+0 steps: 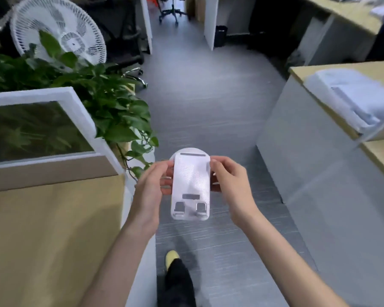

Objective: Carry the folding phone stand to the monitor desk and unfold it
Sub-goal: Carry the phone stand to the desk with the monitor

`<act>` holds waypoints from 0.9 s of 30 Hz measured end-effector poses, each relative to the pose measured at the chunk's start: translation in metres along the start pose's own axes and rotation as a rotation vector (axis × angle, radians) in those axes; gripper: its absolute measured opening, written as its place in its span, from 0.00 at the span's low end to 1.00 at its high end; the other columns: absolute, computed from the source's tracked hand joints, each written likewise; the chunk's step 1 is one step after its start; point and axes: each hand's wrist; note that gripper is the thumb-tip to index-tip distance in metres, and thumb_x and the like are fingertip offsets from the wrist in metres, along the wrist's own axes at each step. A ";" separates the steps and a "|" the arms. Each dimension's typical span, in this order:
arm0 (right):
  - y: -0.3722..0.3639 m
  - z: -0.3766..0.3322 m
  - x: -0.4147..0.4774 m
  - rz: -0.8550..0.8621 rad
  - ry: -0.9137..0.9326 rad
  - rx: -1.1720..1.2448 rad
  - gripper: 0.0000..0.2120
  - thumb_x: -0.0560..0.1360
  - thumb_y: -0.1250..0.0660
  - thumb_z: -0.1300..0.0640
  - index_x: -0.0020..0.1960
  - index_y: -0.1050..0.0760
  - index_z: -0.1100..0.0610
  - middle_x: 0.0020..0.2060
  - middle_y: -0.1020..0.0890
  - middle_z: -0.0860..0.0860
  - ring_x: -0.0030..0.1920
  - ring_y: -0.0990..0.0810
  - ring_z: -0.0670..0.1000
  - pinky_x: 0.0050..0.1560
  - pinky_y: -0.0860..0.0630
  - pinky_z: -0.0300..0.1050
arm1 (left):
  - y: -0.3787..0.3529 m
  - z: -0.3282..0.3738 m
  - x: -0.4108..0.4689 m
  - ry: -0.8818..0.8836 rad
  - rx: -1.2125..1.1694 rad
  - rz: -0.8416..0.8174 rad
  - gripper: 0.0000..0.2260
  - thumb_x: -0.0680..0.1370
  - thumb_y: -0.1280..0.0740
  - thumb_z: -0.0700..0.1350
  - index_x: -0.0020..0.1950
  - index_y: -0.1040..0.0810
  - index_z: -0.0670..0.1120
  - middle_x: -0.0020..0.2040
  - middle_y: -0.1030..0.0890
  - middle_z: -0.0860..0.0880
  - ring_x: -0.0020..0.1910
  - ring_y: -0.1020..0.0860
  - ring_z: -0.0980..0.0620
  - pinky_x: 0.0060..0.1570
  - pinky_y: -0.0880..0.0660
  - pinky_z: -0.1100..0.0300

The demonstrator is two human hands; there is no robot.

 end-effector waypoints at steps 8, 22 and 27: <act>0.191 -0.042 -0.092 0.404 0.171 0.082 0.10 0.74 0.39 0.61 0.47 0.18 0.57 0.33 0.18 0.48 0.30 0.22 0.41 0.30 0.26 0.34 | -0.177 0.021 -0.090 -0.068 -0.030 -0.499 0.12 0.76 0.41 0.42 0.49 0.20 0.39 0.31 0.22 0.53 0.34 0.25 0.52 0.34 0.27 0.62; 0.456 -0.054 -0.274 1.301 0.305 0.185 0.10 0.74 0.38 0.60 0.49 0.19 0.56 0.37 0.21 0.54 0.36 0.26 0.49 0.35 0.25 0.40 | -0.472 0.006 -0.285 -0.027 0.096 -1.518 0.11 0.76 0.41 0.43 0.47 0.21 0.41 0.29 0.24 0.57 0.26 0.29 0.60 0.28 0.33 0.67; 0.507 -0.041 -0.355 1.574 0.309 0.209 0.11 0.74 0.39 0.61 0.48 0.18 0.55 0.33 0.19 0.49 0.32 0.24 0.44 0.30 0.27 0.34 | -0.535 -0.018 -0.380 0.064 0.128 -1.790 0.12 0.75 0.40 0.42 0.51 0.22 0.36 0.31 0.27 0.52 0.27 0.32 0.58 0.27 0.36 0.65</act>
Point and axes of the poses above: each hand's wrist, its own x-axis towards the middle knuckle, its own y-axis out of the back of the hand, z = x × y
